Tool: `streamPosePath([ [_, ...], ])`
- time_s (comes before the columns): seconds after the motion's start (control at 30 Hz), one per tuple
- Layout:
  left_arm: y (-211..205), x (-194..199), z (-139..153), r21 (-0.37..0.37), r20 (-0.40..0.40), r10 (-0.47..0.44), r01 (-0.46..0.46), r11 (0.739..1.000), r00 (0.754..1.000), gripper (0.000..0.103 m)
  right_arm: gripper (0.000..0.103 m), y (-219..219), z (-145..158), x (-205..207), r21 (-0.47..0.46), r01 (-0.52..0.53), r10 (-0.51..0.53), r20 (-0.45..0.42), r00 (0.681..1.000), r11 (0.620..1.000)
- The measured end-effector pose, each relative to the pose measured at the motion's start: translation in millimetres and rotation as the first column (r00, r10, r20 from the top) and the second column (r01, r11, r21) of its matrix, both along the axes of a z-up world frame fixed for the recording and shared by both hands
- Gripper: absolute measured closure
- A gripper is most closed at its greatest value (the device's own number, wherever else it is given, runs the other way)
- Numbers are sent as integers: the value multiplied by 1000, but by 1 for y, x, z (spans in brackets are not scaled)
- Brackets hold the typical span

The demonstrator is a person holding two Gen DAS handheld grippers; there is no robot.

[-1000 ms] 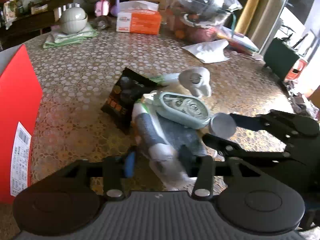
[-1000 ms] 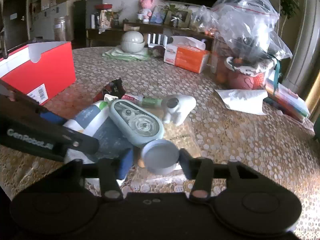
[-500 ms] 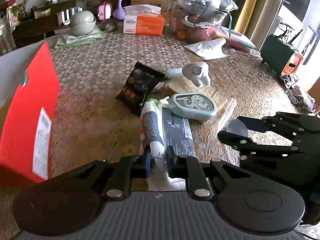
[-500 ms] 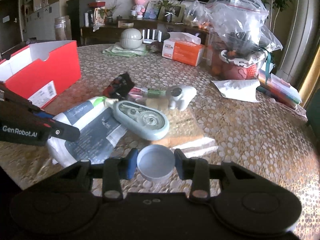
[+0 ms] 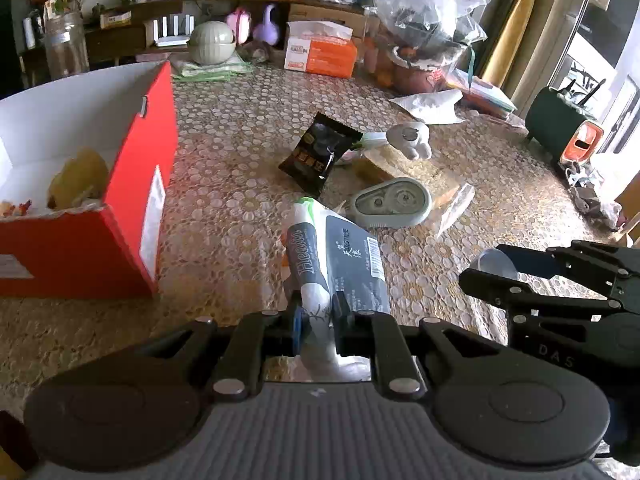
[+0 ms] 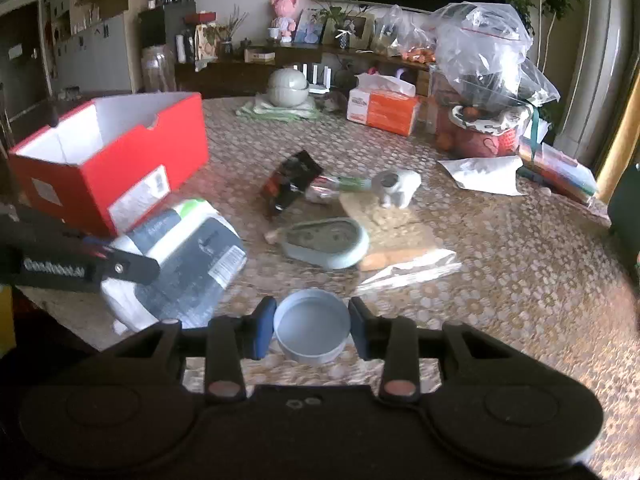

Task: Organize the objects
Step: 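Carry the tube box and white lid over the red shoebox with both tools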

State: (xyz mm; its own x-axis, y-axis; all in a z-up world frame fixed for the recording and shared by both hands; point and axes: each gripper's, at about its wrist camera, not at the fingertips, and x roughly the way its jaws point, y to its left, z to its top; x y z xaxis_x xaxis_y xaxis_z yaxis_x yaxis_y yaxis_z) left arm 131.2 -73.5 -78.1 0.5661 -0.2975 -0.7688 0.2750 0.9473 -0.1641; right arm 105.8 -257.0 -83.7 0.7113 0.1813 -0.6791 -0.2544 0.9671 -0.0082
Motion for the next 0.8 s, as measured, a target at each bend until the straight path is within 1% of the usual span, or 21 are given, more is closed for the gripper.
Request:
streamPosePath([
  [0.23, 15, -17, 23, 7, 60, 0, -1, 1000, 998, 89, 65, 29, 25, -12, 11, -50, 50, 36, 998, 999],
  [0.4, 33, -26, 35, -8, 81, 10, -10, 1000, 997, 89, 65, 51, 44, -15, 28, -93, 91, 67, 994, 995],
  [0.5, 45, -28, 43, -20, 90, 29, -27, 999, 996, 89, 65, 64, 54, -15, 36, -109, 105, 86, 991, 993],
  [0.67, 66, -30, 57, -18, 119, 57, -56, 998, 991, 89, 65, 84, 67, -9, 59, -139, 132, 101, 986, 989],
  [0.8, 84, -31, 66, -14, 137, 74, -73, 997, 988, 89, 65, 101, 73, -4, 55, -169, 162, 111, 981, 984],
])
